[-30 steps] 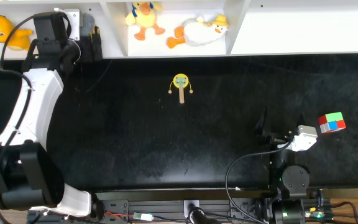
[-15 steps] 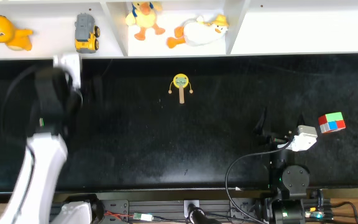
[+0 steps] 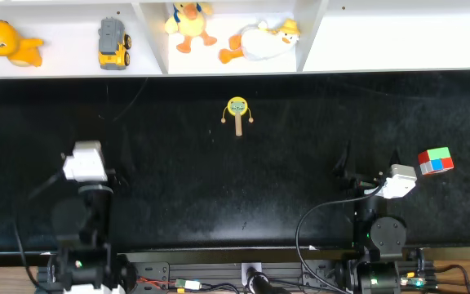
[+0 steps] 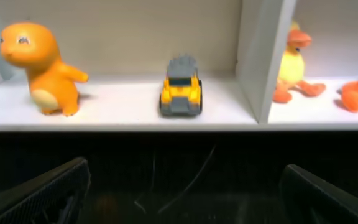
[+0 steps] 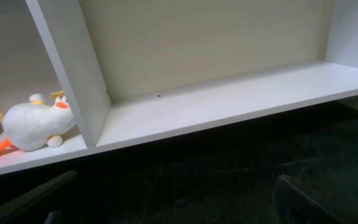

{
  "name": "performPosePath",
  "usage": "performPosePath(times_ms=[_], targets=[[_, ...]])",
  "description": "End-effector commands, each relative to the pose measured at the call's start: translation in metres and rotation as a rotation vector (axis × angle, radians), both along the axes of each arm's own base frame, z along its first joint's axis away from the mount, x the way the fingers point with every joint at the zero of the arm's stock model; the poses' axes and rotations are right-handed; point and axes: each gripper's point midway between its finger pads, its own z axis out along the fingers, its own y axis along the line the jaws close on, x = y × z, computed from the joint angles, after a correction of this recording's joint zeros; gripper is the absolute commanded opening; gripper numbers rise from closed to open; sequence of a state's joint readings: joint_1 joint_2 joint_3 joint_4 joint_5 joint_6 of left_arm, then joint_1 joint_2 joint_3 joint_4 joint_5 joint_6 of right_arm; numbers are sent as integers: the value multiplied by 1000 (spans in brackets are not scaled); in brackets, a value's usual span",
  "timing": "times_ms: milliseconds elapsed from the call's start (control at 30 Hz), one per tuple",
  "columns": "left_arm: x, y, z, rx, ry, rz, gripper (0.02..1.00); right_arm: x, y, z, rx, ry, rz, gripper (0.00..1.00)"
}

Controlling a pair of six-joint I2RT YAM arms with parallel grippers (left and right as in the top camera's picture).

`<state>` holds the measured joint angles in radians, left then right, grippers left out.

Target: Store Toys

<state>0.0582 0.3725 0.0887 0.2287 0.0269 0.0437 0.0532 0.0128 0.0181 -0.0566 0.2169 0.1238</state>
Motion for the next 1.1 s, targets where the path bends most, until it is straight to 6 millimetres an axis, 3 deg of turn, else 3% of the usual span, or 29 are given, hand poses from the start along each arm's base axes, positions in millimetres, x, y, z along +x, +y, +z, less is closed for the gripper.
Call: performPosePath(times_ms=[33,133,200,300,1100], targets=[[-14,-9,-15,74,-18,-38,998,0,-1,-4,4,3,-3,996],[-21,-16,-19,151,-10,-73,998,0,-1,-4,4,3,-3,996],[-26,-17,-34,152,44,-83,998,0,-1,-4,4,3,-3,993],[-26,-16,-27,78,18,-70,998,0,-1,-4,4,3,-3,993],[-26,-16,-28,80,19,-71,998,0,-1,-4,4,3,-3,996]])
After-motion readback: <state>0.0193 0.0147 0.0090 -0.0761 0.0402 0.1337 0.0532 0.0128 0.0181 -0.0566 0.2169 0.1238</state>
